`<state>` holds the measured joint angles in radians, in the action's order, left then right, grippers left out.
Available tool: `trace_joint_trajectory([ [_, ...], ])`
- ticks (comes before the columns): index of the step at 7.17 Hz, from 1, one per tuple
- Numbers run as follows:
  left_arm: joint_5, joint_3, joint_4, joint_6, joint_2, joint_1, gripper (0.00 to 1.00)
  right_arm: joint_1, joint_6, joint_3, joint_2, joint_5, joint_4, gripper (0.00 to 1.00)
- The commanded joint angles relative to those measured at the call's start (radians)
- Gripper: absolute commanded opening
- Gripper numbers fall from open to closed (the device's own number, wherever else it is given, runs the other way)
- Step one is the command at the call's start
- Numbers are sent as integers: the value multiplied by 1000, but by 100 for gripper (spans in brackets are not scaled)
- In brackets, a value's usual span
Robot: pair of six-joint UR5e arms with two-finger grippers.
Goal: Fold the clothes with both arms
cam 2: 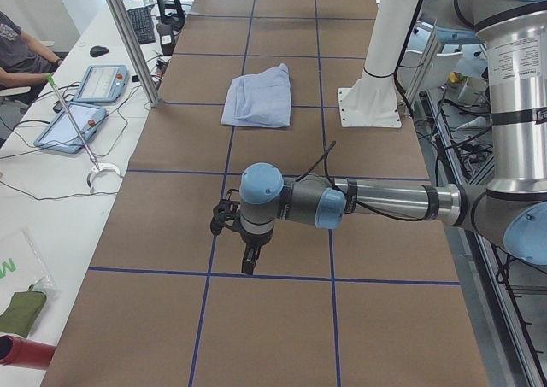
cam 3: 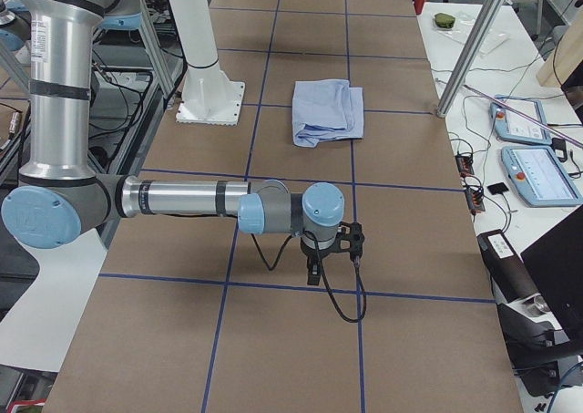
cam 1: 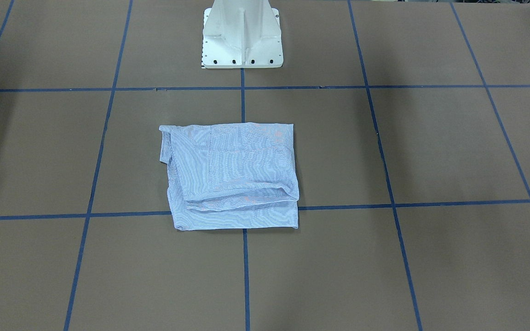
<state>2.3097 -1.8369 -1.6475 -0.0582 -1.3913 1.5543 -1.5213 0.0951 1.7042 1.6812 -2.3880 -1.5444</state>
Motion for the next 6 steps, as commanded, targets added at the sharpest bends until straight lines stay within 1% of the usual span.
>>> trace_joint_trajectory([
  [1,0,-41,63,4,-2,3,100,-2,0,2,2,0,1,100],
  [3,2,17,49,6,-11,1,100,-16,0,-1,17,-2,0,100],
  [6,4,47,49,6,-11,1,100,-59,0,2,37,-5,0,100],
])
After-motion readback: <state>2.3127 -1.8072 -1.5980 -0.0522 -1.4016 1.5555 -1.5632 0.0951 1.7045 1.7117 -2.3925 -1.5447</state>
